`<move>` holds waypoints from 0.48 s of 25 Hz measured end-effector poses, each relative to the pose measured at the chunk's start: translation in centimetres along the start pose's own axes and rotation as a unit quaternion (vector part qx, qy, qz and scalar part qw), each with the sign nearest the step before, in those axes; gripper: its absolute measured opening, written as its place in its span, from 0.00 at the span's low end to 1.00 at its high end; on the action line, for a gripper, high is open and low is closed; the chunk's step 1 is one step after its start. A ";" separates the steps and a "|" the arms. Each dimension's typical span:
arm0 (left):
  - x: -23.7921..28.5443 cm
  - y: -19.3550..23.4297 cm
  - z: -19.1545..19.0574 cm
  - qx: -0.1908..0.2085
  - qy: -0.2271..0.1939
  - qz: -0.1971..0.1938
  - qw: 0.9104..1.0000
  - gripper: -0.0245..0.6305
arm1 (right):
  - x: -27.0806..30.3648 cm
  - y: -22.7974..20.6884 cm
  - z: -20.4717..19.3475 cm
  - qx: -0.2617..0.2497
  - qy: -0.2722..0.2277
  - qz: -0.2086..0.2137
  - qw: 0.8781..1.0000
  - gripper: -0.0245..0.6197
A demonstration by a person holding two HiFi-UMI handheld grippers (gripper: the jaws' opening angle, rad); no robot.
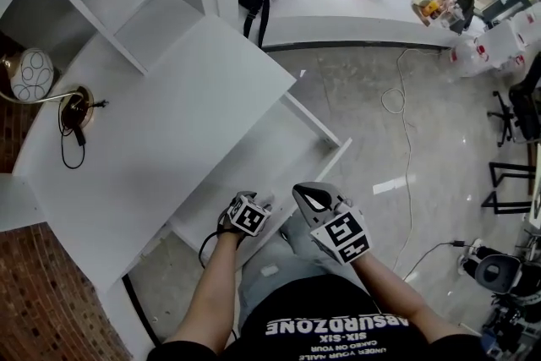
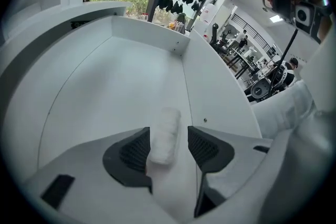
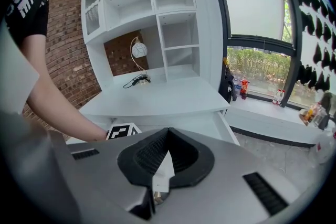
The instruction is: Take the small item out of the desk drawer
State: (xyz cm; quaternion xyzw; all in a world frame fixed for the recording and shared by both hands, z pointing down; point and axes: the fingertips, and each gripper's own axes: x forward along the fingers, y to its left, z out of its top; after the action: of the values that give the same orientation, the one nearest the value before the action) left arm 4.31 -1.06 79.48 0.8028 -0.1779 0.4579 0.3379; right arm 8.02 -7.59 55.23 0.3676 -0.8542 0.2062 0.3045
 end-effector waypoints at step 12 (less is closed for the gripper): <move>0.8 0.6 -0.6 -0.007 0.017 0.016 1.000 0.27 | 0.1 -0.3 -1.0 0.013 0.006 0.002 1.000 0.04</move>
State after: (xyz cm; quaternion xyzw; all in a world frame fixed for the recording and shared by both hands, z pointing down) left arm 4.03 -1.05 80.55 0.7899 -0.1879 0.4752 0.3389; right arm 8.51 -7.29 56.07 0.3688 -0.8501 0.2204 0.3044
